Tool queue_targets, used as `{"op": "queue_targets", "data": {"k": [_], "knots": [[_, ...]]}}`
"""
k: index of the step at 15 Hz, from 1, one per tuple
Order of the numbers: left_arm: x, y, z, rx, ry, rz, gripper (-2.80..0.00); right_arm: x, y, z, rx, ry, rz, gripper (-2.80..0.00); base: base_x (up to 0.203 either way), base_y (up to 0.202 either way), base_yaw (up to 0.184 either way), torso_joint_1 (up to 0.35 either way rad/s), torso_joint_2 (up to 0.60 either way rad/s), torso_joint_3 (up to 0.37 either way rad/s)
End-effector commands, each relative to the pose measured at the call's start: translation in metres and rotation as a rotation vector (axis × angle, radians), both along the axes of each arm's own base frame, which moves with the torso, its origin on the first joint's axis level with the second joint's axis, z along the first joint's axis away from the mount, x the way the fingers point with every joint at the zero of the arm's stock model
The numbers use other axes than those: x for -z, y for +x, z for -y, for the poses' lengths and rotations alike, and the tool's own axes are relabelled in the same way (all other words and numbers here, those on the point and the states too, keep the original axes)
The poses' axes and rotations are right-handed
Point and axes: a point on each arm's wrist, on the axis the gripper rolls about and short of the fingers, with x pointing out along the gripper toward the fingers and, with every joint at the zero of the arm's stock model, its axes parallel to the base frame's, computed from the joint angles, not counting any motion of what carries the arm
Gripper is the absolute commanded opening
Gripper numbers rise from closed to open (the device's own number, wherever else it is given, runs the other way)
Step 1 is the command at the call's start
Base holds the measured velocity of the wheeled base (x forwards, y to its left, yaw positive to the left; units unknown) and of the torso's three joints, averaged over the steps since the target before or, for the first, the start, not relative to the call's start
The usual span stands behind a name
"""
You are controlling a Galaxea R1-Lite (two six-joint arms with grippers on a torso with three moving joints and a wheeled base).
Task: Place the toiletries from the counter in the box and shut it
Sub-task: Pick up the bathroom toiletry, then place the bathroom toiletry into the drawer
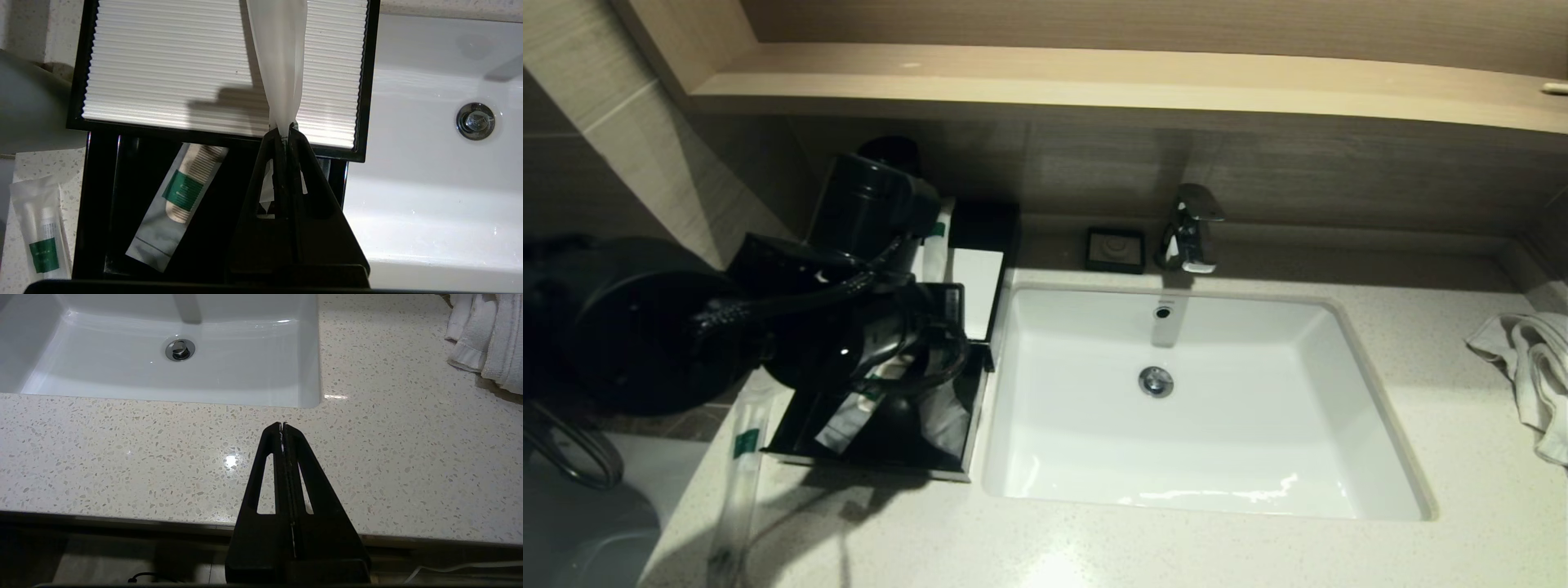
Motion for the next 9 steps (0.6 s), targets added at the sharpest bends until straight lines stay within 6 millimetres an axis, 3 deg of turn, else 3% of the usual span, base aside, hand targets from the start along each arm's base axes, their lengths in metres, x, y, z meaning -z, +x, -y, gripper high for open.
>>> {"op": "queue_targets", "data": {"k": [1,9], "knots": [[-0.008,-0.018,-0.012,0.005,-0.006,0.019,-2.80,0.000,0.000,0.000,0.000,0.000,0.000,-2.80,0.000,0.000,0.000,0.000,0.00,0.000],[-0.012,-0.075,-0.053,0.124,0.049,-0.035,-2.80,0.000,0.000,0.000,-0.001,0.000,0.000,-2.80,0.000,0.000,0.000,0.000,0.00,0.000]]}}
